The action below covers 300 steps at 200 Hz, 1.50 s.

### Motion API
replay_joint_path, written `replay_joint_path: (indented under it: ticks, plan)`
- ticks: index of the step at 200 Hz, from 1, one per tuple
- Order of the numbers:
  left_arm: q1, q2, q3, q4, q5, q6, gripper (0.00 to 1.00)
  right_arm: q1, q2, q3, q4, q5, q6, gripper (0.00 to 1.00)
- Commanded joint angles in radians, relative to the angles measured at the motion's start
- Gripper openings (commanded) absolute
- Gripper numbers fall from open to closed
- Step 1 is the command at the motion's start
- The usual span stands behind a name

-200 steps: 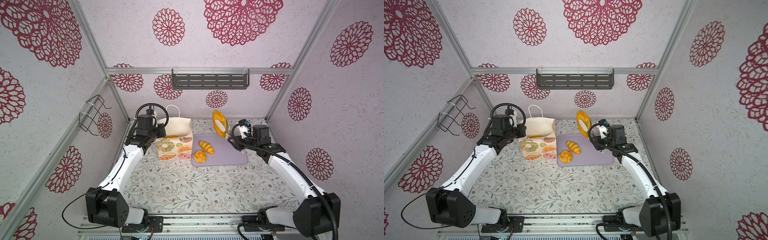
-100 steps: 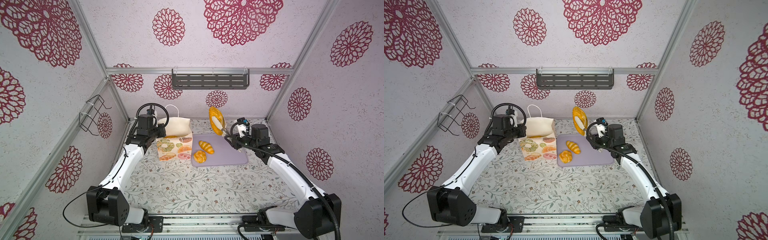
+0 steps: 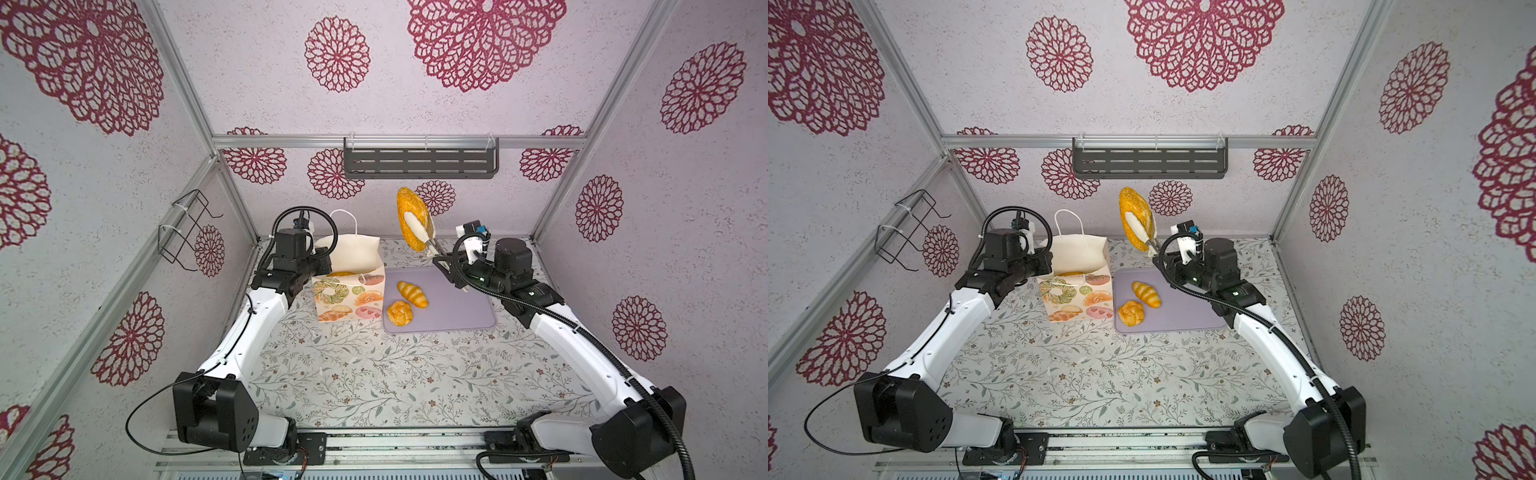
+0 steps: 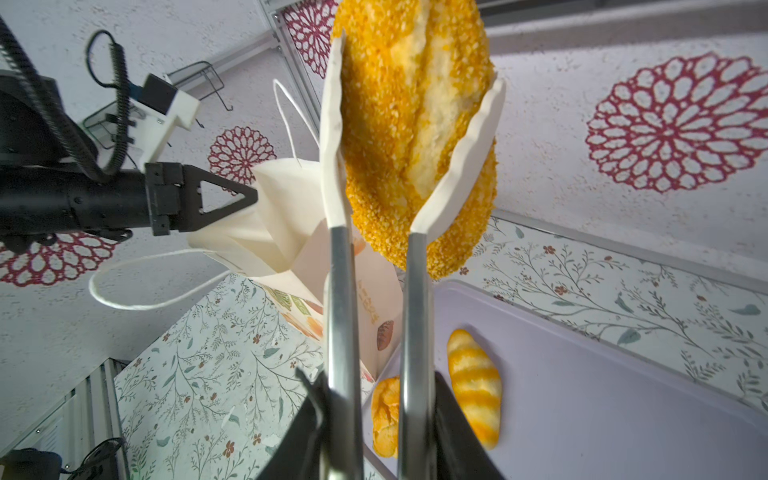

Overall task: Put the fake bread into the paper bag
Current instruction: 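Carry the oval bread in the tongs over the bag's opening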

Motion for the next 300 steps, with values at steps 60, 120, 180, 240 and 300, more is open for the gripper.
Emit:
replay_joint_path:
  ticks: [60,120,180,240,300]
  plan:
    - [0.002,-0.001,0.022,-0.012,0.047,0.003,0.00,0.068,0.026,0.094,0.161,-0.002,0.006,0.34]
    - [0.001,-0.019,0.021,-0.022,0.039,0.015,0.00,0.112,0.074,0.151,0.167,-0.015,0.002,0.34]
    - [0.001,-0.016,0.026,-0.023,0.051,0.008,0.00,0.183,0.115,0.196,0.175,-0.004,0.003,0.33]
    - [0.000,-0.032,0.020,-0.018,0.049,0.008,0.00,0.224,0.167,0.225,0.193,-0.022,0.005,0.33]
    - [0.001,-0.035,0.020,-0.016,0.052,0.008,0.00,0.251,0.217,0.221,0.248,-0.050,0.025,0.33]
